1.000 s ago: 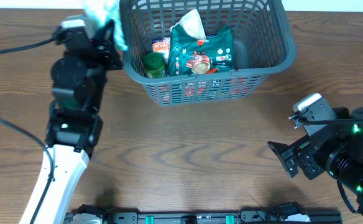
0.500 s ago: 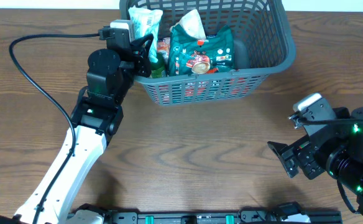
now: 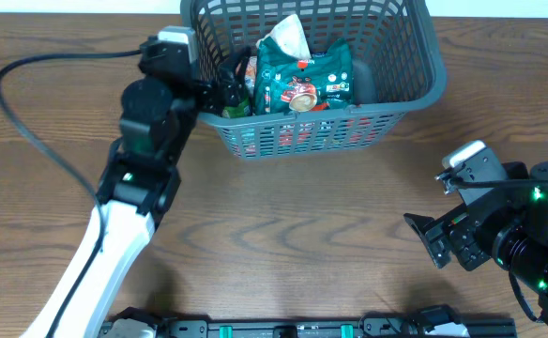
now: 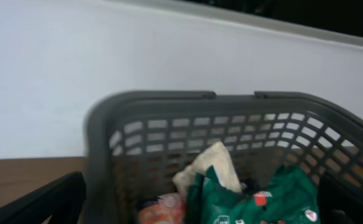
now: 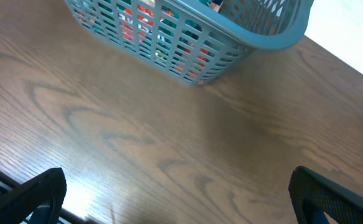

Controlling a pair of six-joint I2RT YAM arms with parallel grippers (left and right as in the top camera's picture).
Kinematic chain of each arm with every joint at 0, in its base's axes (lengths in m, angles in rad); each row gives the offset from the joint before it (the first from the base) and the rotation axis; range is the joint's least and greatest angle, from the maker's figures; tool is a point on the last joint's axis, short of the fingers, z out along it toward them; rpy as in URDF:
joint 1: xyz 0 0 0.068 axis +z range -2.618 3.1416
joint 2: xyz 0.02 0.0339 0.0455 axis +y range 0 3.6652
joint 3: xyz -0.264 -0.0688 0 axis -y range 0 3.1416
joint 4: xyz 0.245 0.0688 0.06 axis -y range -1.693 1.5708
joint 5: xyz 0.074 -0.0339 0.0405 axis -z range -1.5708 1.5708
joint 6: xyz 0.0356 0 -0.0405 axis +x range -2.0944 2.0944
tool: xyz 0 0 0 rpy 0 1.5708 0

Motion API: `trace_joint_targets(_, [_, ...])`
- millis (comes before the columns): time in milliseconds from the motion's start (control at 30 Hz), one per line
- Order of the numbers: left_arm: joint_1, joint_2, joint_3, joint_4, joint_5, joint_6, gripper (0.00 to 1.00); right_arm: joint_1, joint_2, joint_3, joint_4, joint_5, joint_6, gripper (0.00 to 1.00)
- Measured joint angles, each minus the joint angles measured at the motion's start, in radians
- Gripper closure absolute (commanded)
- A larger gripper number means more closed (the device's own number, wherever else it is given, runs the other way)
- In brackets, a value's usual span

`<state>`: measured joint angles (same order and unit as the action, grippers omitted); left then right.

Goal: Pack container

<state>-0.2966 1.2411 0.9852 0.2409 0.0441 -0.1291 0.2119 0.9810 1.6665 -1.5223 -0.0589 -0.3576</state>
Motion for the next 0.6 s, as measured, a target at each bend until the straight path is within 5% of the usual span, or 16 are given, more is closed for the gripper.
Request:
trace_joint_targets(400, [0.079, -0.400, 0.027, -0.557, -0.231, 0.100, 0.01, 0.000, 0.000, 0.000, 0.000, 0.000, 0.000, 0.01])
trace_joint_targets(600, [0.087, -0.499, 0.030, -0.673, -0.252, 0.104, 0.01, 0.000, 0.000, 0.000, 0.000, 0.000, 0.000, 0.01])
